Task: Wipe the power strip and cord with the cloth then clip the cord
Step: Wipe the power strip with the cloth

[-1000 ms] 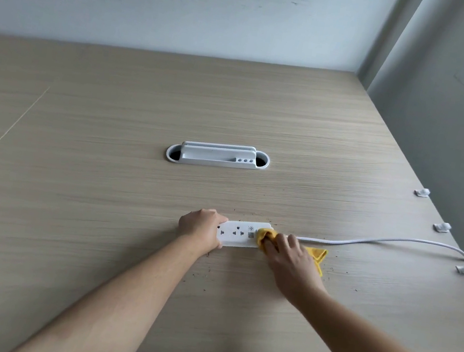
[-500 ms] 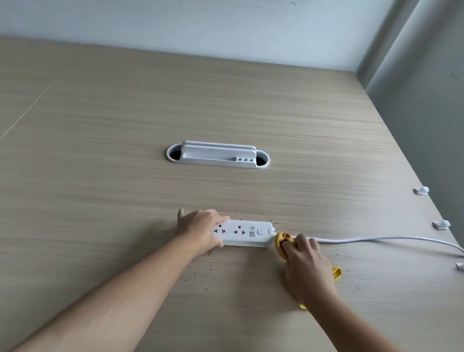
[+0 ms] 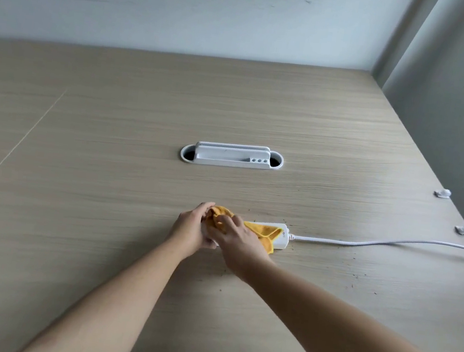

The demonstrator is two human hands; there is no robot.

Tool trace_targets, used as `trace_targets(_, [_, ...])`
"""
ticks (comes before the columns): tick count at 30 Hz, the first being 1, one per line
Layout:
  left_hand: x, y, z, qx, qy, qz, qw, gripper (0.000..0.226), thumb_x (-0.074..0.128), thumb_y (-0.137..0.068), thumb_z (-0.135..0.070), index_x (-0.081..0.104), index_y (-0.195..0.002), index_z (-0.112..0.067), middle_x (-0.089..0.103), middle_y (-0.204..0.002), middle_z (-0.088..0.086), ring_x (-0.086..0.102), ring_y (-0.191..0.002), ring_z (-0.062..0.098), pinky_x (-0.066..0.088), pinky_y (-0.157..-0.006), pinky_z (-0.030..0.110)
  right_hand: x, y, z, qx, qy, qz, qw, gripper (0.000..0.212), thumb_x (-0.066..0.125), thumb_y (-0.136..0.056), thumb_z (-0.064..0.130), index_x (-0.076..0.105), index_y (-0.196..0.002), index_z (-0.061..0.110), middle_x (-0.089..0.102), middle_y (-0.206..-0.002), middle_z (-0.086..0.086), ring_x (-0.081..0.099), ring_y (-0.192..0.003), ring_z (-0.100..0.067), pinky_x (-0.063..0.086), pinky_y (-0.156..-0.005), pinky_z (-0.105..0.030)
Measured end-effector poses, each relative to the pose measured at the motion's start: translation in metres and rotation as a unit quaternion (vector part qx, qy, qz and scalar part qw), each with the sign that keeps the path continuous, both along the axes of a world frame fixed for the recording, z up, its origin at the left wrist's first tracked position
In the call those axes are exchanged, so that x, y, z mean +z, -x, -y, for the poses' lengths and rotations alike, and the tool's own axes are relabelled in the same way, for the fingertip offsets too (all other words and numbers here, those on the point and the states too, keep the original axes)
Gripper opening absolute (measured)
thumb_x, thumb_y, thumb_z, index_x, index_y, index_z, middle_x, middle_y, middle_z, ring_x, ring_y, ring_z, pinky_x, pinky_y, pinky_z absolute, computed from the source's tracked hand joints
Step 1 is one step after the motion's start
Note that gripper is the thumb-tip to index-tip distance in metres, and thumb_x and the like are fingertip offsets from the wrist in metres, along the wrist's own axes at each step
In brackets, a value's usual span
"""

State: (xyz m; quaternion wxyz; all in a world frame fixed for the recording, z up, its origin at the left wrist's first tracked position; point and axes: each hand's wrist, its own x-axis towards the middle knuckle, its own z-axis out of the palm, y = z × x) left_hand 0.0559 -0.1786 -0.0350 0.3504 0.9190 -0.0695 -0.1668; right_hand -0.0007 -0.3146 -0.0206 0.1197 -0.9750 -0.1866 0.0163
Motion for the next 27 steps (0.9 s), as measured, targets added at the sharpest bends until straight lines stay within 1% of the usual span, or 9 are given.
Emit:
trace_targets(4, [0.000, 0.002, -0.004, -0.006, 0.018, -0.008, 1.000, 0.092, 0.086, -0.056, -0.004, 0.046, -0.138, -0.021, 0.066, -0.118, -0.001, 0.060, -0.106, 0.017, 0.044, -0.091, 0.022, -0.015, 0.021, 0.030, 0.025, 0.028, 0.063, 0.997, 0.068, 0.067, -0.060, 0.001, 0.052, -0.123, 0.021, 0.061, -0.114, -0.011, 0.060, -0.083, -0.028, 0.055, -0.059, -0.036])
trace_targets(8, [-0.003, 0.002, -0.006, -0.004, 0.019, -0.016, 1.000, 0.090, 0.085, -0.054, -0.002, 0.049, -0.133, -0.023, 0.066, -0.115, -0.006, 0.059, -0.103, 0.014, 0.042, -0.085, 0.019, -0.018, 0.026, 0.079, -0.167, 0.076, 0.046, 0.982, 0.047, 0.069, -0.064, 0.016, 0.056, -0.110, 0.020, 0.062, -0.095, -0.011, 0.056, -0.080, -0.033, 0.051, -0.060, -0.040])
trace_targets(11, [-0.004, 0.003, -0.007, -0.002, 0.023, -0.024, 0.999, 0.093, 0.084, -0.055, 0.000, 0.046, -0.137, -0.023, 0.065, -0.119, -0.006, 0.059, -0.105, 0.014, 0.046, -0.088, 0.021, -0.011, 0.013, 0.081, -0.239, 0.054, 0.019, 0.969, 0.035, 0.058, -0.078, 0.015, 0.055, -0.113, 0.015, 0.061, -0.101, -0.013, 0.052, -0.090, -0.035, 0.048, -0.064, -0.040])
trace_targets(14, [-0.004, 0.002, -0.007, 0.003, 0.029, -0.033, 0.999, 0.097, 0.085, -0.056, 0.001, 0.043, -0.141, -0.020, 0.062, -0.126, -0.001, 0.057, -0.114, 0.017, 0.045, -0.101, 0.028, -0.007, -0.004, 0.043, -0.154, 0.013, 0.001, 0.988, 0.040, 0.047, -0.085, 0.009, 0.052, -0.123, 0.018, 0.056, -0.114, -0.011, 0.045, -0.104, -0.033, 0.048, -0.074, -0.043])
trace_targets(16, [-0.004, 0.000, -0.007, 0.009, 0.033, -0.039, 0.999, 0.096, 0.085, -0.059, 0.001, 0.042, -0.142, -0.017, 0.060, -0.130, 0.003, 0.057, -0.115, 0.019, 0.044, -0.098, 0.021, -0.004, -0.009, 0.011, -0.067, -0.003, -0.032, 0.997, 0.042, 0.046, -0.086, 0.005, 0.051, -0.125, 0.019, 0.053, -0.118, -0.012, 0.042, -0.109, -0.033, 0.049, -0.079, -0.045])
trace_targets(18, [-0.004, -0.001, -0.008, 0.012, 0.038, -0.034, 0.999, 0.092, 0.082, -0.064, 0.002, 0.040, -0.144, -0.014, 0.061, -0.125, 0.005, 0.057, -0.106, 0.016, 0.040, -0.086, 0.010, -0.004, -0.009, -0.010, 0.013, 0.007, -0.039, 0.999, 0.038, 0.048, -0.083, 0.002, 0.055, -0.119, 0.013, 0.054, -0.113, -0.016, 0.044, -0.106, -0.036, 0.050, -0.077, -0.049])
trace_targets(20, [-0.006, -0.003, -0.011, 0.009, 0.042, -0.024, 0.999, 0.090, 0.080, -0.065, 0.001, 0.039, -0.144, -0.013, 0.064, -0.119, 0.005, 0.058, -0.101, 0.015, 0.042, -0.088, 0.014, -0.007, -0.003, -0.008, 0.058, 0.025, -0.005, 0.998, 0.035, 0.054, -0.076, -0.001, 0.059, -0.108, 0.009, 0.058, -0.100, -0.017, 0.052, -0.093, -0.037, 0.053, -0.065, -0.048])
trace_targets(25, [-0.007, -0.005, -0.019, 0.001, 0.034, -0.007, 0.999, 0.071, 0.075, -0.064, 0.003, 0.055, -0.130, -0.015, 0.061, -0.106, 0.001, 0.062, -0.102, 0.018, 0.051, -0.092, 0.026, -0.024, 0.018, 0.059, -0.004, 0.010, 0.042, 0.999, 0.025, 0.057, -0.069, 0.009, 0.063, -0.091, 0.019, 0.063, -0.086, -0.007, 0.057, -0.076, -0.029, 0.053, -0.047, -0.040])
trace_targets(27, [-0.005, -0.005, -0.016, -0.036, -0.005, 0.016, 0.999, 0.068, 0.073, -0.064, -0.005, 0.056, -0.128, -0.020, 0.055, -0.121, -0.002, 0.056, -0.115, 0.016, 0.044, -0.096, 0.022, -0.022, 0.026, 0.081, -0.056, -0.020, 0.049, 0.997, 0.024, 0.061, -0.071, 0.012, 0.065, -0.093, 0.019, 0.065, -0.087, -0.005, 0.058, -0.078, -0.029, 0.054, -0.048, -0.039])
